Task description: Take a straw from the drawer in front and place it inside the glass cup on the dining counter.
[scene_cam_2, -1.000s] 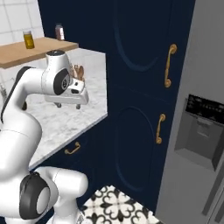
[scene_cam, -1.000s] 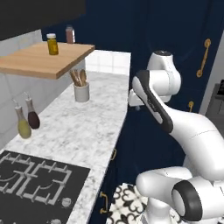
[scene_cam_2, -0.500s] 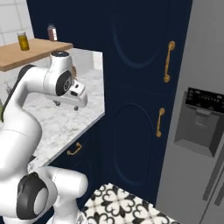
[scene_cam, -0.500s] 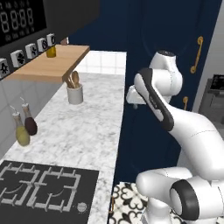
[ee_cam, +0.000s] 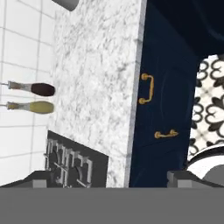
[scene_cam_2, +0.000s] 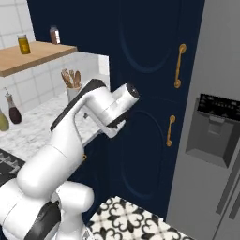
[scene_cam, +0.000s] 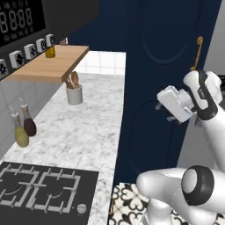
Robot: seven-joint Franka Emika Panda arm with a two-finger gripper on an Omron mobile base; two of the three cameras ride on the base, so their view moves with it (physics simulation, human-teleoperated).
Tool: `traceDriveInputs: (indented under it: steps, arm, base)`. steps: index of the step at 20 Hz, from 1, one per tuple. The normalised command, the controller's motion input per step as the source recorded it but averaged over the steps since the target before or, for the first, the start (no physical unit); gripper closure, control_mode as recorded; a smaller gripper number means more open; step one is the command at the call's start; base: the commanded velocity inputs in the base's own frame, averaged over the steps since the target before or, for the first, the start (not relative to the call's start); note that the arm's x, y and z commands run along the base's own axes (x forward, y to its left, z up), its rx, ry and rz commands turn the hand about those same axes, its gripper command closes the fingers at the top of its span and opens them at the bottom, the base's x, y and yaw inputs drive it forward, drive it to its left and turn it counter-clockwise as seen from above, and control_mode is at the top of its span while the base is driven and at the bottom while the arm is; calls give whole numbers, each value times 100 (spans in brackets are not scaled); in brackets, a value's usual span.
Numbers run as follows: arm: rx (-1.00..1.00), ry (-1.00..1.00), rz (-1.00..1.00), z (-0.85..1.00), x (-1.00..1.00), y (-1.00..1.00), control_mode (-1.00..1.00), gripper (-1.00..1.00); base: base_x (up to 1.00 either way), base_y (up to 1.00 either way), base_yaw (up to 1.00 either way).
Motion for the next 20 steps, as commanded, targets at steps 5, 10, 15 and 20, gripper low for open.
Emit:
traceDriveInputs:
  steps: [5,10,15,20]
  arm:
    - [54,0,0,-79,4,-37,-100,-100]
    - [40,0,2,-95,11,-1,-100,-100]
    - [23,0,3,-90,15,18,-100,-100]
    - [1,-15,2,-61,10,38,-100,-100]
  base:
    - [0,0,0]
    - [0,0,0]
    - [0,0,0]
    - [0,0,0]
